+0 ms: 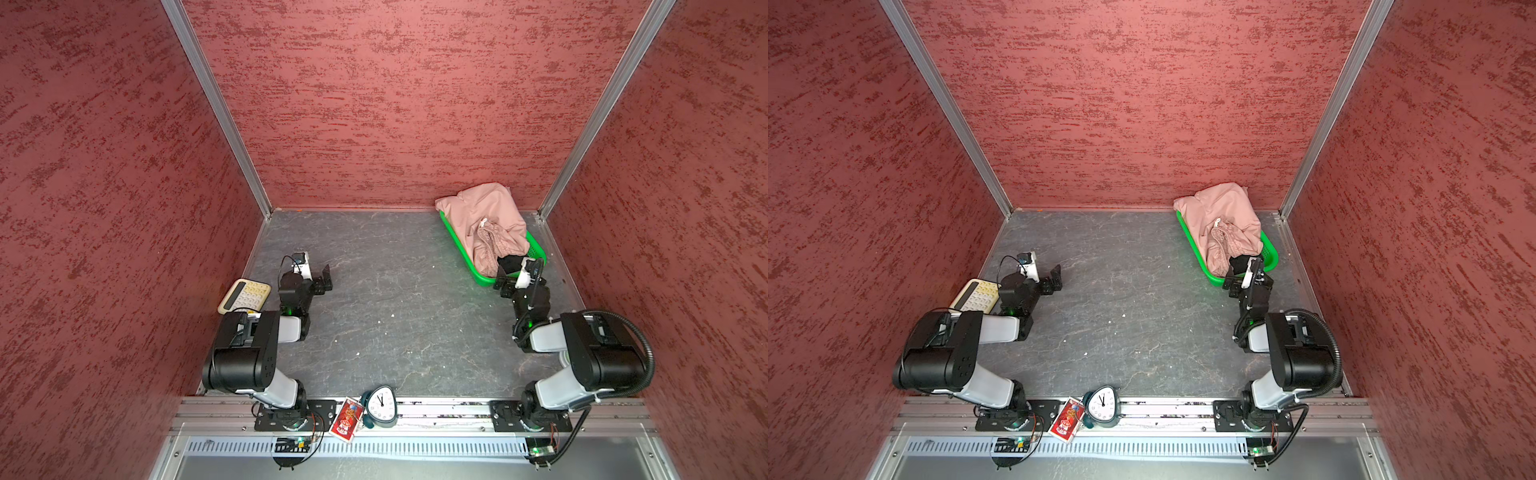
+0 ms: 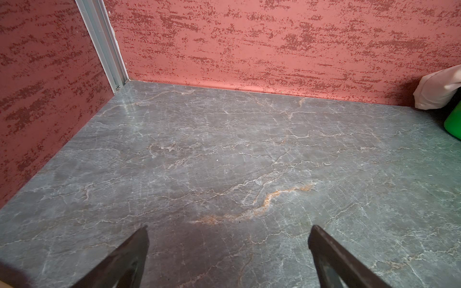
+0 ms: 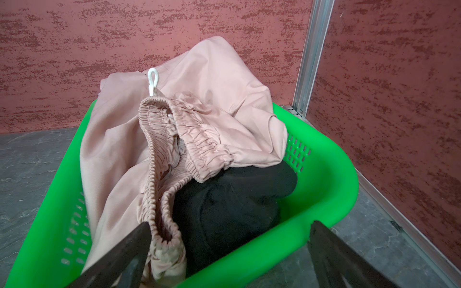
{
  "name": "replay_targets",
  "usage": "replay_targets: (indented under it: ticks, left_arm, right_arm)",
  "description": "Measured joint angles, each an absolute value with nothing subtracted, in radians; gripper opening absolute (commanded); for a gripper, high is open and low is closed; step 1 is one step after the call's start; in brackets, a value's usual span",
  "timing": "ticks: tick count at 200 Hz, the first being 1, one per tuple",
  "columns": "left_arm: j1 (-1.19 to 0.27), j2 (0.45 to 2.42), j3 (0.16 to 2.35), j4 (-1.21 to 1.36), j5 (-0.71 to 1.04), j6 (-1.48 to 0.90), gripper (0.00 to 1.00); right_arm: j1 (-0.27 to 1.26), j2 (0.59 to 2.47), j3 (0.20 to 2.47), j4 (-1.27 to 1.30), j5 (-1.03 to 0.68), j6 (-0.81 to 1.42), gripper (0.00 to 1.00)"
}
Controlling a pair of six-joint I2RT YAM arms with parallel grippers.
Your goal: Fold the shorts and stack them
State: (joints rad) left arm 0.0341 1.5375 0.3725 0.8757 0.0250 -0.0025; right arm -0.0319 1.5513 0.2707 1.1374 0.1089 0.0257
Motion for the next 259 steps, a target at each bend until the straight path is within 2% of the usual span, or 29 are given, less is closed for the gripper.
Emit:
replay_targets:
  ticks: [42,84,103,136,187,259]
  left_arm:
    - [0.033,1.503,0.405,0.78,0.009,-0.004,0.99]
    - [0.0,1.271,0.555,0.435,0.012,-0.065,0.99]
    - [-0.033,1.144,0.597,0.31,0.043,-0.11,0.99]
    - [-0.12,1.022,0.667,0.112,0.105,-0.173,0.99]
    - [-0.207,0.908,0.694,-0.137,0.112,-0.214,0.99]
    - [-0.215,0.823,0.677,-0.27,0.102,-0.223,0.99]
  right_arm:
    - [-0.03,1.496,0.286,1.046,0.106,0.026,0.95]
    - [-0.006,1.177,0.532,0.549,0.085,0.069,0.94]
    - [0.007,1.153,0.744,0.315,0.048,0.087,0.94]
    - [0.056,1.32,1.138,-0.027,0.007,0.075,0.9]
    - [0.302,1.67,1.417,-0.348,0.026,-0.067,0.63]
    - [0.326,1.921,1.51,-0.514,0.187,-0.106,0.65]
